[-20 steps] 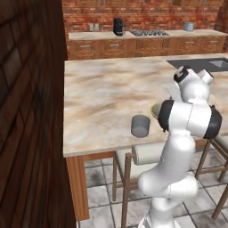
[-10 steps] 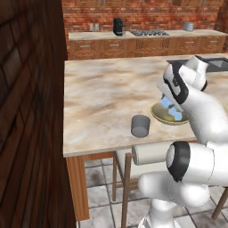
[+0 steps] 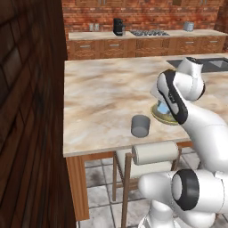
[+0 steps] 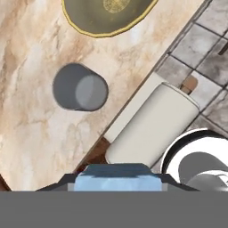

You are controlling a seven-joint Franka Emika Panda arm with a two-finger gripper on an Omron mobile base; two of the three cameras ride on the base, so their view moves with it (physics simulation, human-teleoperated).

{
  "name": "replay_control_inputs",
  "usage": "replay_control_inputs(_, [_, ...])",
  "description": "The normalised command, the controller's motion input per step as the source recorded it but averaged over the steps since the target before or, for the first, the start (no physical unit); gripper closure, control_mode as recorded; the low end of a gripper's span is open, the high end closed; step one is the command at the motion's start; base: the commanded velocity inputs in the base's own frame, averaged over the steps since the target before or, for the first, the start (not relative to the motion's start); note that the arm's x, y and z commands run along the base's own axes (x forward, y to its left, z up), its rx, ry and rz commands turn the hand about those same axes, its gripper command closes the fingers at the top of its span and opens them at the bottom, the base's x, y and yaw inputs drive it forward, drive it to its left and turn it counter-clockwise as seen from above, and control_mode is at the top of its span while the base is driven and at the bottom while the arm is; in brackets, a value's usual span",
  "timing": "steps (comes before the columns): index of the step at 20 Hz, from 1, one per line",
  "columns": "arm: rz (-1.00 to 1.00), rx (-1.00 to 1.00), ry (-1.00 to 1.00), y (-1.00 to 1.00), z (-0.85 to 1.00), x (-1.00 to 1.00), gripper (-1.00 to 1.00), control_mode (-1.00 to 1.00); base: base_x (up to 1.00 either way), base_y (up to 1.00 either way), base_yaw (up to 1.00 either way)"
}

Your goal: There are four ice cubes in the ice bowl. Place two ice cubes in each glass of water.

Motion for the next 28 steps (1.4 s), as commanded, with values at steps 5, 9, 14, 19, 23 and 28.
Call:
replay_control_inputs(5, [0.03, -0.04, -0.07, 0.07, -0.32, 0.17, 1.00, -1.00, 0.00, 0.00, 0.00])
replay_control_inputs(9, [0.05, -0.07, 0.02, 0.29, -0.16, 0.42, 1.00, -1.00, 0.00, 0.00, 0.00])
replay_control_inputs(14, [0.04, -0.05, 0.06, 0.18, -0.18, 0.59, 1.00, -1.00, 0.00, 0.00, 0.00])
replay_control_inputs(19, [0.03, -0.01, 0.09, 0.00, -0.13, 0.50, 1.00, -1.00, 0.00, 0.00, 0.00])
replay_control_inputs(23, [0.04, -0.01, 0.04, 0.00, -0.23, 0.39, 1.00, -1.00, 0.00, 0.00, 0.00])
replay_control_inputs(28, [0.05, 0.00, 0.02, -0.09, -0.23, 0.15, 1.00, -1.00, 0.00, 0.00, 0.00])
